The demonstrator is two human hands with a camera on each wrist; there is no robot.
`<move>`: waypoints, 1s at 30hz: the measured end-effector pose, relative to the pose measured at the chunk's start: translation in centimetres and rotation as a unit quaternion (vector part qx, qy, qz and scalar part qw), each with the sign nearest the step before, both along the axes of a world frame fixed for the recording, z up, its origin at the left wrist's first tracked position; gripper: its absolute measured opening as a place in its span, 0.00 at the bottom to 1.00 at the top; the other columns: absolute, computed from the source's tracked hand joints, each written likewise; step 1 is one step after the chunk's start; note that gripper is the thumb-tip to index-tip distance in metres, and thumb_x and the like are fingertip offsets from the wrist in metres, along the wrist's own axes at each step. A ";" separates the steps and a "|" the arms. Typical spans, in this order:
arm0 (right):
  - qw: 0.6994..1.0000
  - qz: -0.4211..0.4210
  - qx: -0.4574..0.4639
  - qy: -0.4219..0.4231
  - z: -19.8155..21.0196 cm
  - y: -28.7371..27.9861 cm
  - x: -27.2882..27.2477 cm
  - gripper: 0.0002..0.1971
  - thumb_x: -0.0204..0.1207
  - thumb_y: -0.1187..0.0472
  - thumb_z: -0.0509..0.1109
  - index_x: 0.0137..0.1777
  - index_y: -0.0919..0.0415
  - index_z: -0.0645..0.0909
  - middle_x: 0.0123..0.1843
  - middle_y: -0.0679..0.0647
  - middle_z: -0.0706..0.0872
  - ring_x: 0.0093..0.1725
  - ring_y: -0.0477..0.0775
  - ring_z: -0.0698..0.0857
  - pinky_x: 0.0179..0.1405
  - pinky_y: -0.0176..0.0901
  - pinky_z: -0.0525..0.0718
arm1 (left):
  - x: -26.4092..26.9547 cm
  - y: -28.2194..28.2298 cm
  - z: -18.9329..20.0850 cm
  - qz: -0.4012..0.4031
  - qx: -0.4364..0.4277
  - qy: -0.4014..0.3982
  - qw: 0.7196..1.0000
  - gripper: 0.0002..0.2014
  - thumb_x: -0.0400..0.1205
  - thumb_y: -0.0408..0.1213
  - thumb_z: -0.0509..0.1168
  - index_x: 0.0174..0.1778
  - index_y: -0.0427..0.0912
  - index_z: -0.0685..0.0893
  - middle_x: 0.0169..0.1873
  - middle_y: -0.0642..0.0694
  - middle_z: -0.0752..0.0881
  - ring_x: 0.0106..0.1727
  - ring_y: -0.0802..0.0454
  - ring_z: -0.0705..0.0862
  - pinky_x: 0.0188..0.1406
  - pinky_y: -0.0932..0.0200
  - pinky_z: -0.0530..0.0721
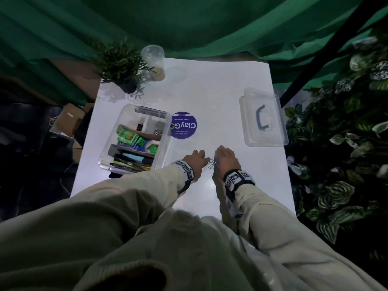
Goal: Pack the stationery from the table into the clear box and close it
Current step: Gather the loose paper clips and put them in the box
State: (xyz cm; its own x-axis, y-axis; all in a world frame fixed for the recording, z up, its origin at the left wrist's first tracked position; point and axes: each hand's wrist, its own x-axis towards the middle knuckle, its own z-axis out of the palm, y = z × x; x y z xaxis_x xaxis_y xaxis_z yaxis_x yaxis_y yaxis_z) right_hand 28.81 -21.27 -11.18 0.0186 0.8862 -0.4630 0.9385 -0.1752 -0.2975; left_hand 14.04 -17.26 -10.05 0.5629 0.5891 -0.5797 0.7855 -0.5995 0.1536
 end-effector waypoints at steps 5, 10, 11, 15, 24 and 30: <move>0.995 0.043 0.081 0.049 -1.4 -1.9 -1.4 0.17 0.72 0.67 0.65 0.61 0.58 0.76 0.67 0.50 0.77 0.71 0.56 0.72 0.60 0.47 0.81 | -1.5 0.1 -0.3 0.080 0.037 -0.053 0.995 0.28 0.73 0.33 0.67 0.70 0.49 0.71 0.61 0.44 0.71 0.58 0.41 0.77 0.46 0.48 0.80; 0.985 -0.086 0.085 0.124 -1.4 -2.6 1.4 0.33 0.69 0.72 0.64 0.77 0.53 0.72 0.77 0.52 0.73 0.76 0.53 0.71 0.73 0.40 0.69 | -2.5 0.1 -1.1 0.143 0.038 -0.058 0.987 0.28 0.77 0.43 0.64 0.73 0.45 0.67 0.65 0.44 0.69 0.63 0.42 0.74 0.50 0.47 0.79; 0.984 -0.098 0.088 0.118 -1.3 -2.6 1.8 0.32 0.69 0.73 0.64 0.75 0.55 0.73 0.75 0.52 0.75 0.75 0.54 0.72 0.70 0.42 0.72 | -2.5 -0.1 -1.3 0.145 0.035 -0.065 0.987 0.28 0.77 0.46 0.64 0.73 0.45 0.68 0.65 0.44 0.70 0.63 0.42 0.74 0.51 0.47 0.79; 0.991 -0.070 0.072 0.093 -1.0 -2.8 2.0 0.23 0.67 0.73 0.59 0.59 0.54 0.80 0.60 0.52 0.81 0.65 0.57 0.75 0.51 0.41 0.76 | -1.3 -1.0 -1.8 0.132 0.009 -0.107 0.985 0.30 0.78 0.50 0.65 0.75 0.45 0.68 0.66 0.43 0.71 0.63 0.42 0.76 0.56 0.47 0.80; 0.999 -0.021 0.033 0.031 -0.3 -3.6 1.7 0.32 0.68 0.62 0.70 0.74 0.53 0.70 0.72 0.51 0.73 0.71 0.59 0.69 0.56 0.47 0.78 | -1.3 -1.1 -1.7 0.102 0.028 -0.104 0.989 0.32 0.74 0.55 0.71 0.71 0.46 0.72 0.62 0.45 0.73 0.59 0.43 0.77 0.52 0.48 0.80; 0.999 0.028 -0.016 -0.013 -0.1 -1.5 0.5 0.28 0.68 0.52 0.78 0.67 0.54 0.73 0.65 0.56 0.71 0.66 0.60 0.71 0.53 0.52 0.82 | -0.5 -1.1 -1.3 0.084 0.008 -0.098 0.992 0.18 0.77 0.47 0.71 0.57 0.41 0.80 0.58 0.43 0.76 0.56 0.42 0.79 0.50 0.49 0.81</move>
State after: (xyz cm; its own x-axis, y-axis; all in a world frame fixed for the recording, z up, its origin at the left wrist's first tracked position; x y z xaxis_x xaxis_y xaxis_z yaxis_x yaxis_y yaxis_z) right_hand 29.30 -22.82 -11.25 -0.0193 0.8712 -0.4905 0.9543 -0.1304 -0.2690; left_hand 13.57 -18.39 -11.33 0.5573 0.6918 -0.4591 0.8303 -0.4669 0.3042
